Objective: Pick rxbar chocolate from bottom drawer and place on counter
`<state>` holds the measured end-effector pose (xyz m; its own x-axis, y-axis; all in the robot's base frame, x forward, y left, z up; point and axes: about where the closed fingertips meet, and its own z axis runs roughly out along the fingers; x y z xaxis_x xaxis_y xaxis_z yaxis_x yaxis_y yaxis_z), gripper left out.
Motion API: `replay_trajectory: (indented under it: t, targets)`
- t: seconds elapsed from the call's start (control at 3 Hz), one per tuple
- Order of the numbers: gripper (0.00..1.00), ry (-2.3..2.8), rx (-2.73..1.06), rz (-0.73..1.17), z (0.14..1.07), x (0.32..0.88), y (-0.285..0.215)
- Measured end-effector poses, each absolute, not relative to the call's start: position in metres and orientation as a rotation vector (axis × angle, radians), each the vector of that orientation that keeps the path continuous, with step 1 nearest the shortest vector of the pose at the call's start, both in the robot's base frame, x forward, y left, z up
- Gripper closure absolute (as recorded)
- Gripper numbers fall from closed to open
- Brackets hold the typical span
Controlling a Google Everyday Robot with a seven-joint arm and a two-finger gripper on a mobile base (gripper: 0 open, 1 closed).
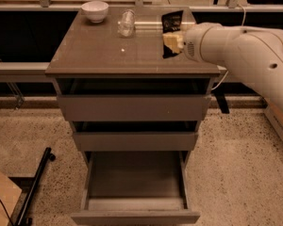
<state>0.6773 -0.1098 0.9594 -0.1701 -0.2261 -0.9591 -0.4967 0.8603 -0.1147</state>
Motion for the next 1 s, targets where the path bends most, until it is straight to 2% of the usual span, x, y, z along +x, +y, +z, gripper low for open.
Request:
replay_trajectory:
  t: [0.33, 1.0]
  targets:
    - [0.82, 1.732, -0.57, 0.247, 0.961, 0.722, -0.099]
    - [0.34, 1.841, -0.538, 0.204, 0.902, 0.816, -0.109]
